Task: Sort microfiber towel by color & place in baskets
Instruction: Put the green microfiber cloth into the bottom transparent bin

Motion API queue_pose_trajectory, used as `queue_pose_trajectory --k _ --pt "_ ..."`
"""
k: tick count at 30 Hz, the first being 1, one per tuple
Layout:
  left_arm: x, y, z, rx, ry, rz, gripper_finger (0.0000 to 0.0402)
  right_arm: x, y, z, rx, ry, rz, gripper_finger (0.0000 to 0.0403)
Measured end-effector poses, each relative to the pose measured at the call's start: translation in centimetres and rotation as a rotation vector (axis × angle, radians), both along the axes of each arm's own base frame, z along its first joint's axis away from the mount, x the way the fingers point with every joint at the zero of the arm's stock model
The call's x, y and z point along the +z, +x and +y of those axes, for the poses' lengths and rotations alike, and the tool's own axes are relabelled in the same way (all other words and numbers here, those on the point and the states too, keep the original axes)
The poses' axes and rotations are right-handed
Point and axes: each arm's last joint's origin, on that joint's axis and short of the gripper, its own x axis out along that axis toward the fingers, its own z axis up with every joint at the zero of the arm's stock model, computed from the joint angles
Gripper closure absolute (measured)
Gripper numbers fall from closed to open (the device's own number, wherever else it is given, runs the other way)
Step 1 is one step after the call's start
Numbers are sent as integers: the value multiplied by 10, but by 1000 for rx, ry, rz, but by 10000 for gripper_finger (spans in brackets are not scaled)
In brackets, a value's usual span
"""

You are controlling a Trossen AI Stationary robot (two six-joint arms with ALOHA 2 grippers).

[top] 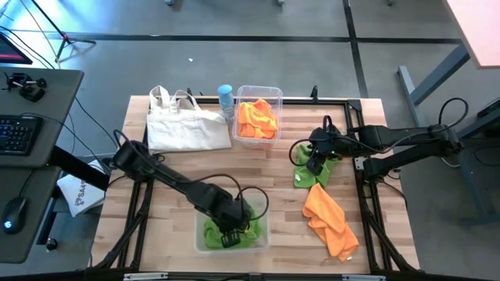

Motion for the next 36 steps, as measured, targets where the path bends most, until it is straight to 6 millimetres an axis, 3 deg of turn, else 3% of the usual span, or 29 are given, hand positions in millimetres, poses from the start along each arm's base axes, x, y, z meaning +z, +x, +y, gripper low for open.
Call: queue_pose_trajectory --k 8,18,32,36 --pt "5 1 3 24 -12 -23 393 0 0 0 0 0 0 281" --pt "32 -9 9 93 -50 -77 330 0 0 0 1 -1 1 281" --pt "82 -28 38 140 -114 -200 309 0 0 0 -5 4 0 281" --pt "99 -37 48 114 -46 -285 309 -1 -1 0 -40 27 5 281"
